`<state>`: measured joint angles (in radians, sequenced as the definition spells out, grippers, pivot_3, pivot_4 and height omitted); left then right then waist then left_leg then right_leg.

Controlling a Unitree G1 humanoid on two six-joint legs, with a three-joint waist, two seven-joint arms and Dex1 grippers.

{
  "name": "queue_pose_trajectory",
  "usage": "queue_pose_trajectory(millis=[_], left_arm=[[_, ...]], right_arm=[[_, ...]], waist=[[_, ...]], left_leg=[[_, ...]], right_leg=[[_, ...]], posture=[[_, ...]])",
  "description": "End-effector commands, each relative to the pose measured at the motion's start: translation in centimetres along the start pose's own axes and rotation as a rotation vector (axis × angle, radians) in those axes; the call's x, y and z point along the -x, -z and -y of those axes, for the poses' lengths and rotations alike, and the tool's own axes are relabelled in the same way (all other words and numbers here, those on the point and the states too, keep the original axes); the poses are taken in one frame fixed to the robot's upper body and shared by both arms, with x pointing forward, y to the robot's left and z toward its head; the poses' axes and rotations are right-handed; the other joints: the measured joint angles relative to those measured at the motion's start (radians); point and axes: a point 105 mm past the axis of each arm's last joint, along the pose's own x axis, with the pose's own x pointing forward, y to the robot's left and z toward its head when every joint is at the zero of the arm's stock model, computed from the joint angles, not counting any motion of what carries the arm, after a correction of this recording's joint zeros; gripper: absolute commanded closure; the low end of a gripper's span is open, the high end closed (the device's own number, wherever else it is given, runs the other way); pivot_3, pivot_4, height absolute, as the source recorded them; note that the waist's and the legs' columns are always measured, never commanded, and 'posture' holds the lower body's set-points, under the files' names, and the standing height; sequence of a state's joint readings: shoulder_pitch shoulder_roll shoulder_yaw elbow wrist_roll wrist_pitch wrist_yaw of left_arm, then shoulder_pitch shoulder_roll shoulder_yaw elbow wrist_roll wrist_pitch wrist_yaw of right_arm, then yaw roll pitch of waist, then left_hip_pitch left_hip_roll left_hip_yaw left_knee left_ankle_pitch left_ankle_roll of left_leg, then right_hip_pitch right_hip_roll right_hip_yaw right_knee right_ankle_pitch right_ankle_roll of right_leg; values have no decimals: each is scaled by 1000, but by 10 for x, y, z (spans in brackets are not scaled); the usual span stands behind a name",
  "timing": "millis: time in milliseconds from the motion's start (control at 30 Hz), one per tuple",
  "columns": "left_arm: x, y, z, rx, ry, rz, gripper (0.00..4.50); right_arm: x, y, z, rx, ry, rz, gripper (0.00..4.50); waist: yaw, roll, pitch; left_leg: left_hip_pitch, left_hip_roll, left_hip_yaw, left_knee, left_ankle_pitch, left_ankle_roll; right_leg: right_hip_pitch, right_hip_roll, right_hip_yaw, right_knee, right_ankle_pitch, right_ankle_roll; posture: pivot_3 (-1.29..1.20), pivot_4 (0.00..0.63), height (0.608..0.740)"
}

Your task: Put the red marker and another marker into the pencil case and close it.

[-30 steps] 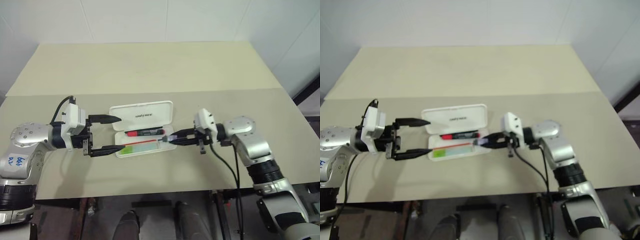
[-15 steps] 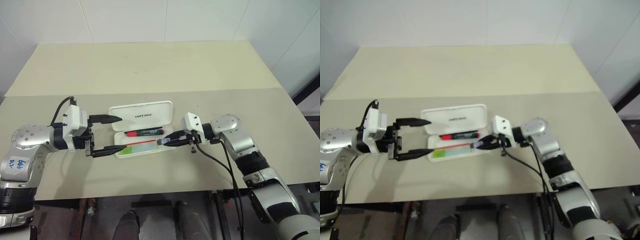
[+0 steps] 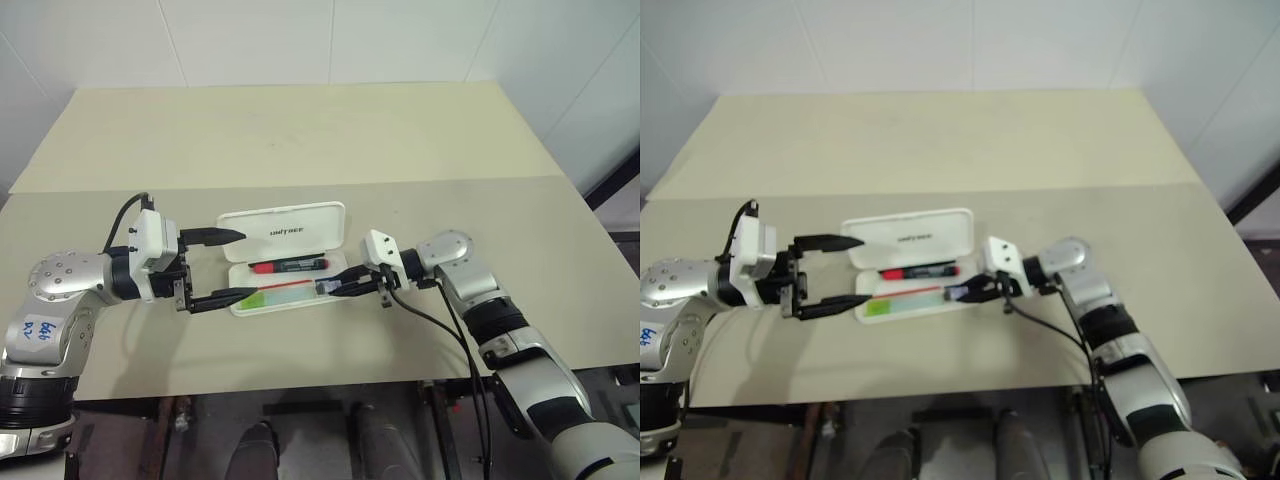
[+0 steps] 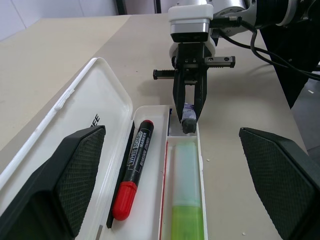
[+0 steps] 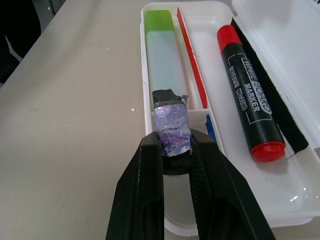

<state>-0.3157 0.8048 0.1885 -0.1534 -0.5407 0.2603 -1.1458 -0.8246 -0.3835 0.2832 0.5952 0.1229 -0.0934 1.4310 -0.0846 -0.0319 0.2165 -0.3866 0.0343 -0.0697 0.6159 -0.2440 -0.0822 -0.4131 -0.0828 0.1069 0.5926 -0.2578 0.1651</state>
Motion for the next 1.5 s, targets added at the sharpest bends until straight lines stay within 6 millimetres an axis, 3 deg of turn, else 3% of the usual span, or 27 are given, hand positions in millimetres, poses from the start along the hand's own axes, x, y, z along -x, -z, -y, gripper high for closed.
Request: queue_pose_trajectory(millis=[33, 367, 600, 967, 1067, 1433, 1500], left_arm=[[-2, -12, 0, -51, 4, 24, 0], [-3, -14, -3, -59, 6, 28, 0], [-4, -15, -5, -47, -11, 34, 0], [10, -7, 0, -34, -34, 18, 0], [14, -5, -2, -29, -60, 27, 552], [15, -3, -7, -30, -79, 47, 4250], [14, -6, -9, -36, -99, 63, 4444]], right_arm=[[2, -10, 4, 40, -10, 9, 3398], [5, -36, 9, 142, 0, 42, 21], [29, -69, 4, 157, 71, 151, 21], [99, -75, -23, 68, 349, 192, 21], [112, -78, -22, 73, 415, 198, 0], [114, -74, -20, 90, 437, 150, 0], [113, -72, -19, 93, 435, 141, 0]], waist=[[0, 0, 0], [0, 0, 0], [2, 0, 0], [14, 0, 0], [12, 0, 0], [10, 0, 0], [11, 0, 0]], left_leg=[[0, 0, 0, 0, 0, 0], [0, 0, 0, 0, 0, 0], [0, 0, 0, 0, 0, 0], [0, 0, 0, 0, 0, 0], [0, 0, 0, 0, 0, 0], [0, 0, 0, 0, 0, 0], [0, 0, 0, 0, 0, 0]], right_leg=[[0, 0, 0, 0, 0, 0], [0, 0, 0, 0, 0, 0], [0, 0, 0, 0, 0, 0], [0, 0, 0, -1, -2, -3], [0, 0, 0, -1, -7, -12], [0, 0, 0, -2, -6, -10], [0, 0, 0, -2, -6, -10]], posture=[[0, 150, 740], [0, 150, 740], [0, 150, 740], [0, 150, 740], [0, 150, 740], [0, 150, 740], [0, 150, 740]])
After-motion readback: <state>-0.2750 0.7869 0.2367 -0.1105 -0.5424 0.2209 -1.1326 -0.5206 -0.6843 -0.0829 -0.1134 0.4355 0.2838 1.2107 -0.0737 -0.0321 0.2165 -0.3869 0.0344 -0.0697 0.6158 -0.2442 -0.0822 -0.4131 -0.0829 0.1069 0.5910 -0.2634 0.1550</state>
